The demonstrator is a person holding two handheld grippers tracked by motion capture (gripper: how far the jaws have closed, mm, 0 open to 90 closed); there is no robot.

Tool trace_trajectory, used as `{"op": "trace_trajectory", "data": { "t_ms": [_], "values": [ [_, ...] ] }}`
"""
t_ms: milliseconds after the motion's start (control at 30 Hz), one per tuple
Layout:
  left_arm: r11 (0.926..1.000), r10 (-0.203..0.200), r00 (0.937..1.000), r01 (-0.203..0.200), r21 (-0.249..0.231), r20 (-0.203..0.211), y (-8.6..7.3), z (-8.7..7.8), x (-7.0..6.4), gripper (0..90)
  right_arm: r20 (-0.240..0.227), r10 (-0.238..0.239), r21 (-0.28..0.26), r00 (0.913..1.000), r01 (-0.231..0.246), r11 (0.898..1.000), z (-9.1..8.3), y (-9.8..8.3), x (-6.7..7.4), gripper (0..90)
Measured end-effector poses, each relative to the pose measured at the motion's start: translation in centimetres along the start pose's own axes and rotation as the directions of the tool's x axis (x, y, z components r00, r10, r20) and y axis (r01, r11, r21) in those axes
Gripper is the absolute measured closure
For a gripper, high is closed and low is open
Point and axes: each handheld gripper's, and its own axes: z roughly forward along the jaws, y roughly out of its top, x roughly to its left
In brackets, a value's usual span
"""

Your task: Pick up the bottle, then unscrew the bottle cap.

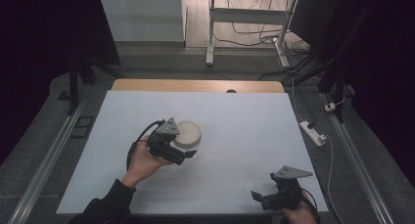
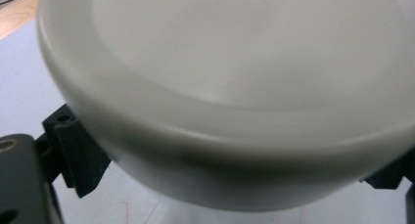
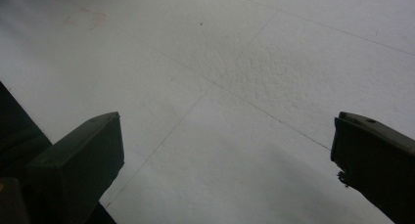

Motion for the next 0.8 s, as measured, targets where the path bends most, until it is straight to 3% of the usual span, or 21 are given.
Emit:
{"op": "trace_trajectory", "data": {
  "t_ms": [800],
  "values": [
    [0.9996,0.02,0.9991,-0.019,-0.021,0.037,0.0,0.2,-1.1,7.4,-0.006,-0.008,-0.02,0.9999,0.008,1.0,-0.2,0.1,0.1,0.0]
  ]
}}
